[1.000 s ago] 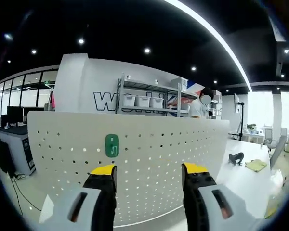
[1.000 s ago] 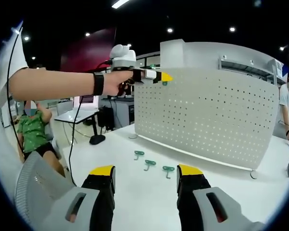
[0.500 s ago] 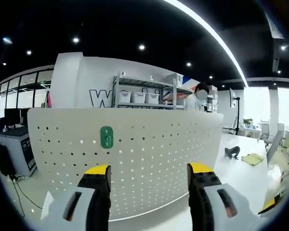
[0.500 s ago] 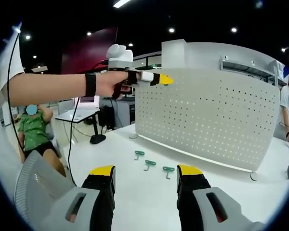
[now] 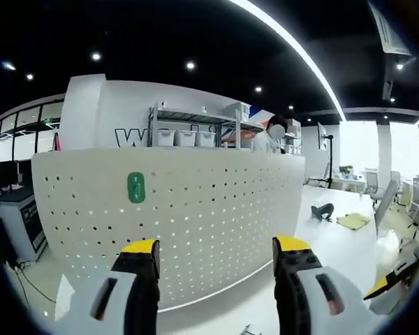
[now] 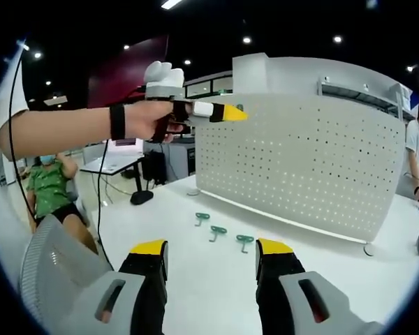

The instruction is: Insert the hook assembly into the mounting plate slot until the hook locks in place.

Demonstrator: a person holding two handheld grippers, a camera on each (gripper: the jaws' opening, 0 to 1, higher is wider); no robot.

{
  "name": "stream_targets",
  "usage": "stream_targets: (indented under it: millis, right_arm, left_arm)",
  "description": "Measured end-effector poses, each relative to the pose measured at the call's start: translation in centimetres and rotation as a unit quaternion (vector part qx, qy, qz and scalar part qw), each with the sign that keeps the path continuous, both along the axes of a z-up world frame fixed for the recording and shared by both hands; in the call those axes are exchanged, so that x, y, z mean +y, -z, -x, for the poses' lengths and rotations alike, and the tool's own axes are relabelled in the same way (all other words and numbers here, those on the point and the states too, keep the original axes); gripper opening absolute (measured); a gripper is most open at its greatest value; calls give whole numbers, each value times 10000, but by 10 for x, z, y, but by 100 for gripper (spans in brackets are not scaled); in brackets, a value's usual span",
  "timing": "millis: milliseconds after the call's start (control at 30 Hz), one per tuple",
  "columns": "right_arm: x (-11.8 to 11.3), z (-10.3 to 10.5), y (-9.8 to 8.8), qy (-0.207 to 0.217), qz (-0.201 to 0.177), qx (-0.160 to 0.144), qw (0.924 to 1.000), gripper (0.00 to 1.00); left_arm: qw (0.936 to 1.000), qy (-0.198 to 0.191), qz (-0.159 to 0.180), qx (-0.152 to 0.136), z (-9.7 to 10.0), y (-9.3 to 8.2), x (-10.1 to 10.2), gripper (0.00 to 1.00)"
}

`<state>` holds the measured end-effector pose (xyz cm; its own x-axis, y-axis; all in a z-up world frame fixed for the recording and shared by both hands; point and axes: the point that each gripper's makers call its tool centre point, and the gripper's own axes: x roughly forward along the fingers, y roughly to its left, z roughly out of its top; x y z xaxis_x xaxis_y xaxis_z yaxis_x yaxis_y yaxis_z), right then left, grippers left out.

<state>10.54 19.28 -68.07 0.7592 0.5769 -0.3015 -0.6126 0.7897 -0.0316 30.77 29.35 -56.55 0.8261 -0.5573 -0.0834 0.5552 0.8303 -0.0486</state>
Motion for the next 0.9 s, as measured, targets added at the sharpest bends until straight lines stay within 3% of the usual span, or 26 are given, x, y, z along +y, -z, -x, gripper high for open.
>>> stream_targets:
  millis: [500,600,700,800,900]
  right_arm:
    - [-2,-5,1,44,19,15,10000,51]
    - [-3,-6,1,48,70,6,10000,50]
    - [-3,-6,3,15,92,68,9999,50]
    - [-4,-8,3,27,126,42,9999,49]
    - [-7,-11,7,7,193,110,9998,49]
  left_arm:
    - [9997,237,-51,104,23,22,-10,72]
    - [9994,259,-34,228,26,26,-11,73]
    - [9992,275,-231,195,30,30,-12,71]
    - [9990,363,-152,203,34,31,-13,73]
    - [9984,414,-286,245,42,37,-11,78]
